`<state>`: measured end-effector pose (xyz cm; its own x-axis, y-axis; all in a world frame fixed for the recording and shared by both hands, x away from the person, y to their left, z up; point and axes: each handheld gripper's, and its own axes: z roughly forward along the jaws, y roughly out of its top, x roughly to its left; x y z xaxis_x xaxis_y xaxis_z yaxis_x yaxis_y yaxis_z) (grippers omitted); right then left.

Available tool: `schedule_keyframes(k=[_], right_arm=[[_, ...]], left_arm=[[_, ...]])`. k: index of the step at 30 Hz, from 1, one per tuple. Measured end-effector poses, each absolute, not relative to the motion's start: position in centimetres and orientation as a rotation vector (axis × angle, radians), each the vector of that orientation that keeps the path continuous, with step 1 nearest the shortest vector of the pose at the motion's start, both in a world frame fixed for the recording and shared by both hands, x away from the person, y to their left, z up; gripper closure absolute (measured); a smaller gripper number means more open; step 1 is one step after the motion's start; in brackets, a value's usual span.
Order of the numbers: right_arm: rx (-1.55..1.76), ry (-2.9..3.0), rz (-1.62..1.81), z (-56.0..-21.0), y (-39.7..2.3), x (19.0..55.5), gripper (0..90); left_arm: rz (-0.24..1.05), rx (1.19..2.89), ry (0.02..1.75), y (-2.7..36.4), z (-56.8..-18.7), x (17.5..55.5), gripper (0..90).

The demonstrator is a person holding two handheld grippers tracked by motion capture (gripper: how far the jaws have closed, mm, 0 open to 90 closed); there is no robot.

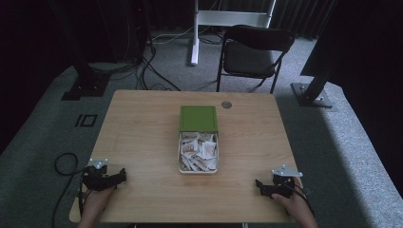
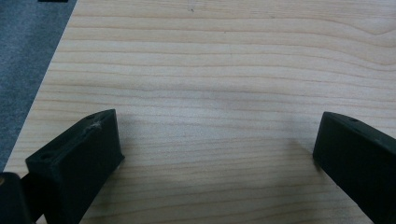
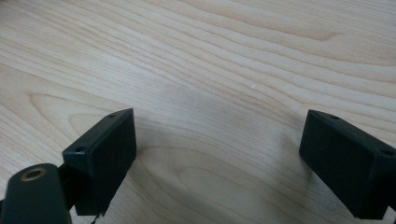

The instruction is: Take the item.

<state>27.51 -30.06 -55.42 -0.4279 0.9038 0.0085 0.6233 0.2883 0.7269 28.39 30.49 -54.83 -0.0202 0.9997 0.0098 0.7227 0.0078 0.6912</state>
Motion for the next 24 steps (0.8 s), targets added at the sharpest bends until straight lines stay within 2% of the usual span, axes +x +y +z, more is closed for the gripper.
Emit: schedule_keyframes(k=[24], right_arm=[[1.381,2.159,0.949,-55.33,-30.13,27.55,11.2]], left_arm=[[0.73,1.766,1.794,30.5,-54.82,28.4,1.4]])
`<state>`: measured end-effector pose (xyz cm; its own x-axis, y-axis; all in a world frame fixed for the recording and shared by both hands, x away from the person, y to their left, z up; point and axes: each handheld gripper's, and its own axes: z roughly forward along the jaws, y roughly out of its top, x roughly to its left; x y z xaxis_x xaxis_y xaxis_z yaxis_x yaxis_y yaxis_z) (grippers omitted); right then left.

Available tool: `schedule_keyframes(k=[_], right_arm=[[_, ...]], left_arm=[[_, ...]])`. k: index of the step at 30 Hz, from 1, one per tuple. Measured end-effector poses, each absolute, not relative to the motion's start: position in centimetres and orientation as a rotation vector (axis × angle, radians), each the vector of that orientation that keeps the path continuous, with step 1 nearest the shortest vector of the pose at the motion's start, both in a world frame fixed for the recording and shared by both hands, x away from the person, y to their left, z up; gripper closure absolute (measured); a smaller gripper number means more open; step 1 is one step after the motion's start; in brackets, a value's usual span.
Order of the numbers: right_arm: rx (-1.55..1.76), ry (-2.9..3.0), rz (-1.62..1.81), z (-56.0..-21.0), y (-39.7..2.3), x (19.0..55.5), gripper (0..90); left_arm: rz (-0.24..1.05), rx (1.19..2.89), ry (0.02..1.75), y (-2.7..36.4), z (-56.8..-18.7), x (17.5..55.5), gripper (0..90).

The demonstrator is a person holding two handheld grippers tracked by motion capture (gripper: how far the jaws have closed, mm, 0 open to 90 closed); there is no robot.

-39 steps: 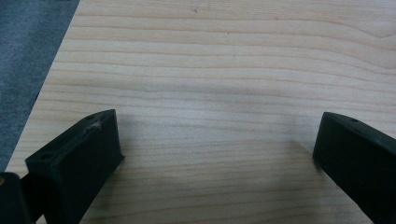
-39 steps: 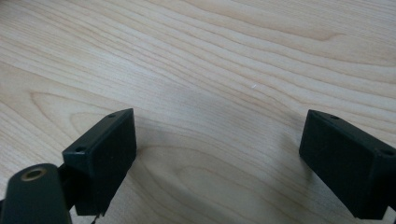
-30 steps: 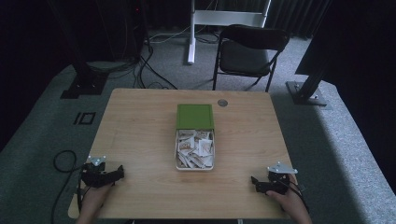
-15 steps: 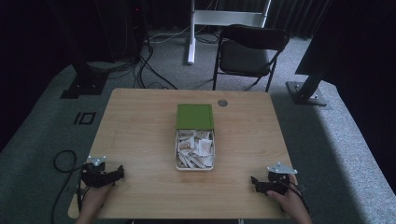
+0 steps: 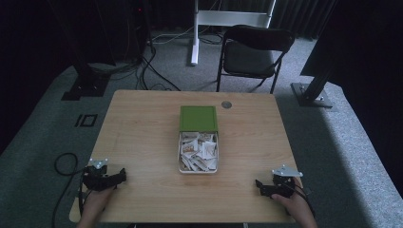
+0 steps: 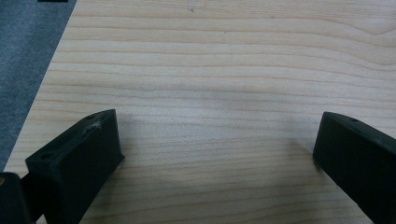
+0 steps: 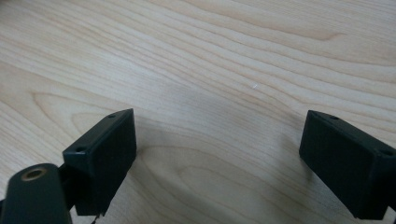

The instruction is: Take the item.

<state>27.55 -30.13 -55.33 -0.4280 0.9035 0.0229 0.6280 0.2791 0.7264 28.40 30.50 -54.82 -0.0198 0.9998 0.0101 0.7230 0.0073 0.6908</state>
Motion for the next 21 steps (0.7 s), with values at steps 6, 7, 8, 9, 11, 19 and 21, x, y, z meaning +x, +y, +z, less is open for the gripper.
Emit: schedule_keyframes(k=[6,7,8,9,11,19,21], right_arm=[[1.41,2.122,0.974,-54.9,-30.3,27.7,13.5],[1.409,2.119,0.977,-54.8,-30.2,27.7,13.5],[1.409,2.117,0.981,-54.6,-30.2,27.7,13.5],[1.408,2.115,0.987,-54.5,-30.2,27.8,13.5],[1.4,2.119,0.987,-54.2,-30.1,27.8,13.4],[1.389,2.102,1.023,-53.1,-29.7,28.2,12.3],[1.386,2.098,1.025,-52.8,-29.6,28.3,12.3]], left_arm=[[0.73,1.767,1.794,30.5,-54.8,28.4,1.4],[0.73,1.766,1.794,30.5,-54.8,28.4,1.4],[0.729,1.766,1.794,30.5,-54.8,28.4,1.4],[0.73,1.766,1.794,30.5,-54.8,28.4,1.4],[0.73,1.766,1.794,30.5,-54.8,28.4,1.4],[0.73,1.766,1.794,30.5,-54.8,28.4,1.4],[0.73,1.766,1.794,30.5,-54.8,28.4,1.4]])
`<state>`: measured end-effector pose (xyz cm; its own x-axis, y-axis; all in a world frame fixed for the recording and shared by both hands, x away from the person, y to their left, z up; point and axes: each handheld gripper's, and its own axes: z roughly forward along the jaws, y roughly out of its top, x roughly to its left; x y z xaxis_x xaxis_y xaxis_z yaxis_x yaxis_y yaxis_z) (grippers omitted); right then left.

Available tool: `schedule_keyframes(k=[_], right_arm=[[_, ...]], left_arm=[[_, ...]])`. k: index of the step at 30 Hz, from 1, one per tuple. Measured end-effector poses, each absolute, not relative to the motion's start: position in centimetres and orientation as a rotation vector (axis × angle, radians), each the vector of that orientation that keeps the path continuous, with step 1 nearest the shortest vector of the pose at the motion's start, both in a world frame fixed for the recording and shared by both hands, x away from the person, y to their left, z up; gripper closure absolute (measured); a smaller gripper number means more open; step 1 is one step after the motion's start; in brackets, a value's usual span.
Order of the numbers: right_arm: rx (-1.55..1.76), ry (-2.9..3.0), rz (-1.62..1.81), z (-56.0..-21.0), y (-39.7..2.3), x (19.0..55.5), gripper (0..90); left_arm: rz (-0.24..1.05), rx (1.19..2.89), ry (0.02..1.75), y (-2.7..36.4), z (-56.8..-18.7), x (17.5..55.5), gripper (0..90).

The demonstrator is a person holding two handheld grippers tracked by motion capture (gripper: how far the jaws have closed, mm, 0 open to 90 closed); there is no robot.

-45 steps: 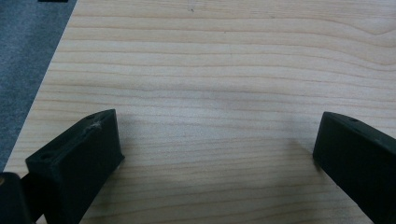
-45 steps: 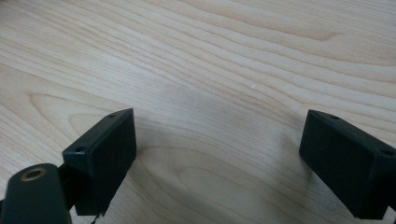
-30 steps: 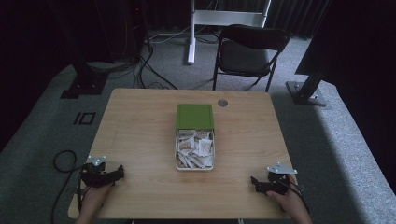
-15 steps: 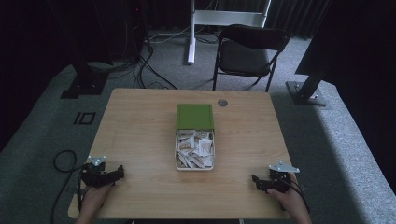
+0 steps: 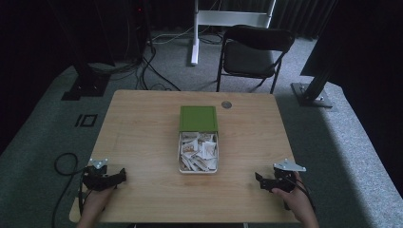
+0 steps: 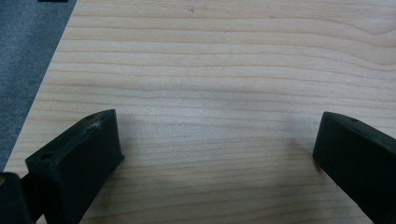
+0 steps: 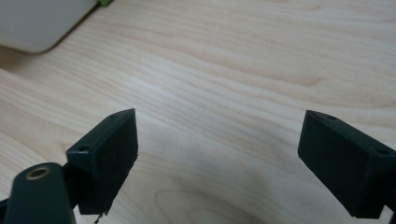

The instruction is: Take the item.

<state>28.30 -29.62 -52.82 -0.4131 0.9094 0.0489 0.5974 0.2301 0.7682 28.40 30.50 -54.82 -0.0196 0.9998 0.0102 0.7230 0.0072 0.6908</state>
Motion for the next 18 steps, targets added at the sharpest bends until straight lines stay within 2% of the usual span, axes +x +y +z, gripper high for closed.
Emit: schedule_keyframes(k=[18], right_arm=[[1.296,2.092,1.098,-50.1,-27.4,29.4,13.7]], left_arm=[[0.73,1.763,1.795,30.5,-54.8,28.4,1.4]])
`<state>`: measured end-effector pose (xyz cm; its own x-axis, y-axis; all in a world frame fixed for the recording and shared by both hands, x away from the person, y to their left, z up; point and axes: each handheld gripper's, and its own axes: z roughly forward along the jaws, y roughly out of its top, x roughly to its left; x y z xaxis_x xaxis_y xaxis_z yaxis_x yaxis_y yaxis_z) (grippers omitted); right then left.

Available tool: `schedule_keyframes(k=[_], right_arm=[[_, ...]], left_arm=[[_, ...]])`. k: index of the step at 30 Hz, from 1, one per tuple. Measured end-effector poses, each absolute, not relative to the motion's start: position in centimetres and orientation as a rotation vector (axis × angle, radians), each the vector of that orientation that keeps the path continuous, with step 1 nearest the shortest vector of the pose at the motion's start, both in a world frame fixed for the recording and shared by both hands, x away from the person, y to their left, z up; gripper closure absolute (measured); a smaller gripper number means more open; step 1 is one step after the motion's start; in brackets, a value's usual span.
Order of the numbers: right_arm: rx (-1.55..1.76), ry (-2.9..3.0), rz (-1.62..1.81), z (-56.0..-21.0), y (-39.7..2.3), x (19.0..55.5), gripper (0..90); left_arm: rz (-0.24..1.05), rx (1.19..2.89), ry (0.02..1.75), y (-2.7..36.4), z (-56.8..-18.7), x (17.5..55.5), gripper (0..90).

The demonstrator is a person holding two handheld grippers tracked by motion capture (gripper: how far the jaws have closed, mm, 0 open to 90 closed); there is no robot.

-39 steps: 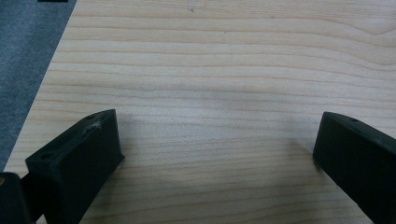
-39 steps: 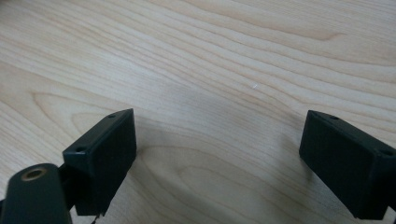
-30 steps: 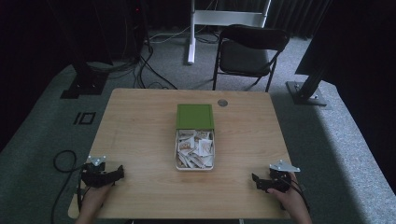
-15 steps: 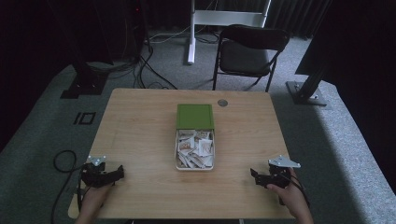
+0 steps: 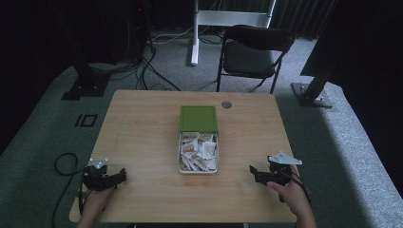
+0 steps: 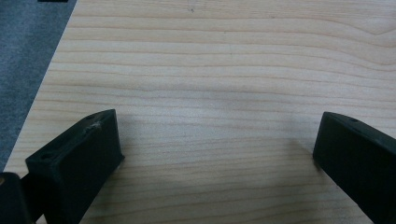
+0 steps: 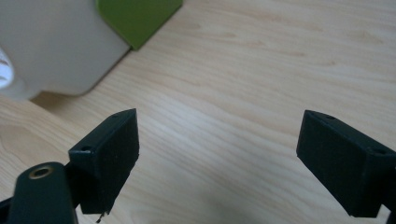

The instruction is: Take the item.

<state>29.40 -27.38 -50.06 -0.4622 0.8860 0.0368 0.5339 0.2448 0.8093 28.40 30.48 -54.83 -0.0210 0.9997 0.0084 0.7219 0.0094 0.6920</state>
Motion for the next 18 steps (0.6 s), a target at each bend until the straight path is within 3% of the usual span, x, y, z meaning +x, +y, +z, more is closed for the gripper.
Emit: schedule_keyframes(k=[18], right_arm=[[1.195,2.121,1.165,-47.1,-24.2,31.2,14.5]], left_arm=[[0.729,1.764,1.795,30.5,-54.8,28.4,1.4]])
